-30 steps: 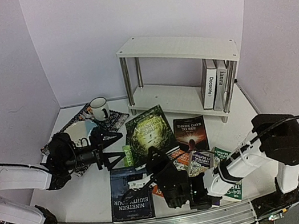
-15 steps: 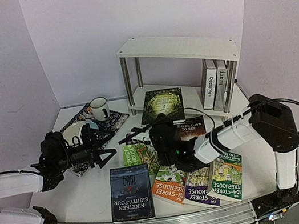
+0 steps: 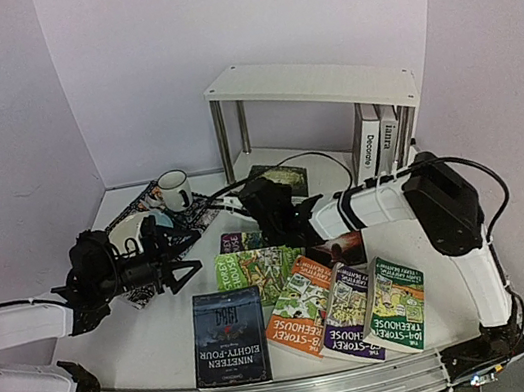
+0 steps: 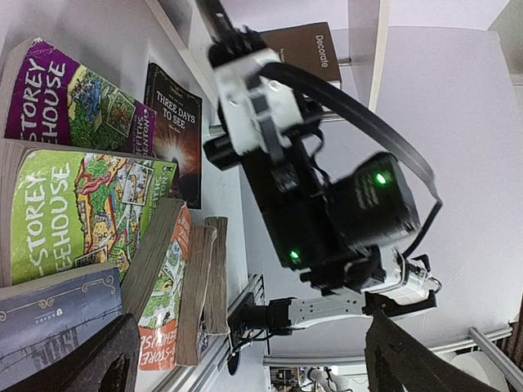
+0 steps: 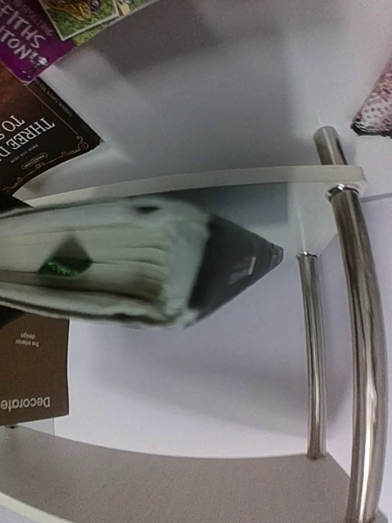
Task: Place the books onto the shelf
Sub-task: Place the book on the shelf.
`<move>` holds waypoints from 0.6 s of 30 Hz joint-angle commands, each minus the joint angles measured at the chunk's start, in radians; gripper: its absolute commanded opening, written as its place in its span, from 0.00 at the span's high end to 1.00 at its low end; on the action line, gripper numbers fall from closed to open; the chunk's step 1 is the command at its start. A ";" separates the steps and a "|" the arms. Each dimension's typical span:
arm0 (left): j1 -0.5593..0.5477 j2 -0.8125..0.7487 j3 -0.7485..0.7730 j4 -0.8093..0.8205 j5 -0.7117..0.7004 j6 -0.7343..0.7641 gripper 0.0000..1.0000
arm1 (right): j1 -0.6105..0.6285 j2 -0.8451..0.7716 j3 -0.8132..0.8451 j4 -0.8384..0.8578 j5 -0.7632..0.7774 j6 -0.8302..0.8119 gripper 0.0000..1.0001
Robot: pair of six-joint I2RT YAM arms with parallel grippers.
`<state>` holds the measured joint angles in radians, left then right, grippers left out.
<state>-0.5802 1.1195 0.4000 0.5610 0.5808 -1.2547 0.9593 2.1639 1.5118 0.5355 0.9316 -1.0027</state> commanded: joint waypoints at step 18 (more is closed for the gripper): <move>0.026 0.007 0.065 -0.026 0.010 0.051 0.03 | -0.142 0.349 0.405 0.019 -0.074 -0.019 0.99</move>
<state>-0.5631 1.1140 0.4155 0.5208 0.5816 -1.2275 0.8112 2.4562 1.8489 0.5179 0.9237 -1.0410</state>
